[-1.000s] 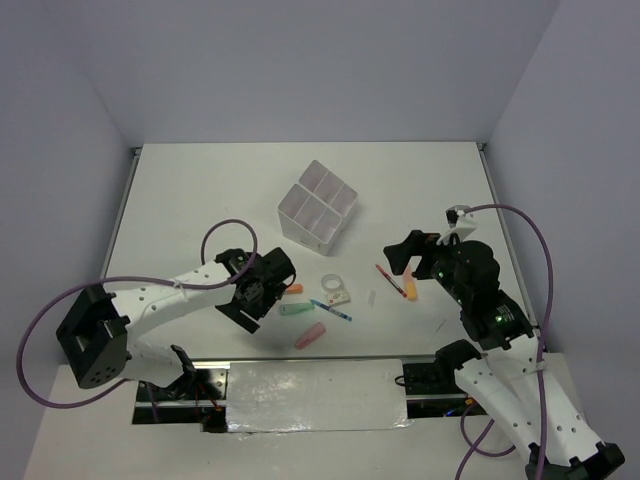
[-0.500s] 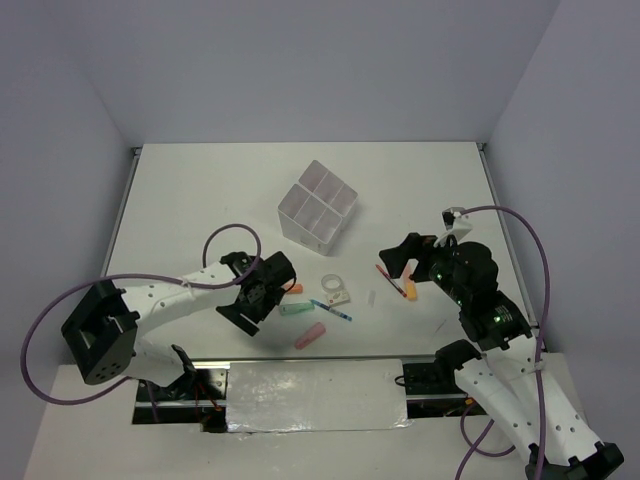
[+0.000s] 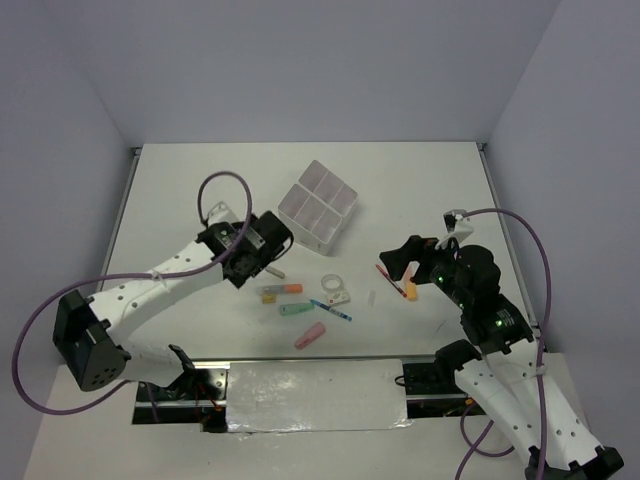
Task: Sort the stationery into containers
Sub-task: Pick up the pen cap from the center of the board.
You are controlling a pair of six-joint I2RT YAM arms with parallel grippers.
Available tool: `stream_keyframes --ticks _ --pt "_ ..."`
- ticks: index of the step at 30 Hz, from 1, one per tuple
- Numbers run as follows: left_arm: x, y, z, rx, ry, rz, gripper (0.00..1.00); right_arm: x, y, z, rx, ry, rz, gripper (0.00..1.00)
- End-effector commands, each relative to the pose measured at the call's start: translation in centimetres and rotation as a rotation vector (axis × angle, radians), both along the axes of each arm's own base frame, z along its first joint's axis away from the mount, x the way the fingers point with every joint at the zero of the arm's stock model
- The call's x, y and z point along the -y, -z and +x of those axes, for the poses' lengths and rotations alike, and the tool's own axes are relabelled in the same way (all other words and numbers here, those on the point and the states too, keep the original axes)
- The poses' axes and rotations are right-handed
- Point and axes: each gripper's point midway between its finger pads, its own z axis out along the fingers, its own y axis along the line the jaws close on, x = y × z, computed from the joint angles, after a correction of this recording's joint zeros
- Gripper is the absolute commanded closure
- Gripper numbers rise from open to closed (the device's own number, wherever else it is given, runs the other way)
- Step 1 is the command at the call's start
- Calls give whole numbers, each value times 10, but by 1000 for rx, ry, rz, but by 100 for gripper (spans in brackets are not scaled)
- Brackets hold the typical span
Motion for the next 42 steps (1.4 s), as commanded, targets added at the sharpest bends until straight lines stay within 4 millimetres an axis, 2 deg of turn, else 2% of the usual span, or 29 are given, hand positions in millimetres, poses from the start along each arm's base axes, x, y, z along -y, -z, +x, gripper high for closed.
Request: stream_keyframes --ticks 1,2,3,4,6,9,11,13,15,18,24,28,31,36,42 --pt "-4 -69 44 176 460 298 4 -1 -21 -7 65 -24 18 0" --pt "10 -71 45 175 640 326 10 0 -23 -8 70 -23 19 0" --pt "19 -70 41 156 881 412 5 -1 -23 -9 70 -29 18 0" --pt "36 -56 23 111 1050 344 4 -1 -26 -10 76 -32 20 0" --pt "39 -37 3 34 1269 368 1 -3 -28 -11 79 -44 20 0" --pt "32 -3 -22 -121 1393 373 1 -1 -29 -8 74 -32 9 0" --pt "30 13 -36 -187 1442 380 1 0 -26 -7 68 -27 7 0" --pt "30 33 -58 -257 1518 356 1 -1 -22 -7 68 -30 13 0" --pt "36 46 -80 -287 1595 311 1 -3 -20 -8 65 -34 16 0" --pt "45 47 -88 -294 1654 336 1 -4 -17 -8 57 -43 15 0" --pt "49 71 -89 -370 1704 348 1 -2 -26 -9 82 -38 19 0" --pt "45 89 -82 -404 1668 404 3 -1 -30 -10 96 -31 19 0" --pt "49 92 -73 -345 1667 433 4 0 -29 -9 93 -30 14 0" --pt "38 98 -63 -321 1634 502 3 -3 -29 -10 87 -44 14 0" --pt "36 94 -54 -271 1612 477 6 -2 -28 -9 88 -38 15 0"
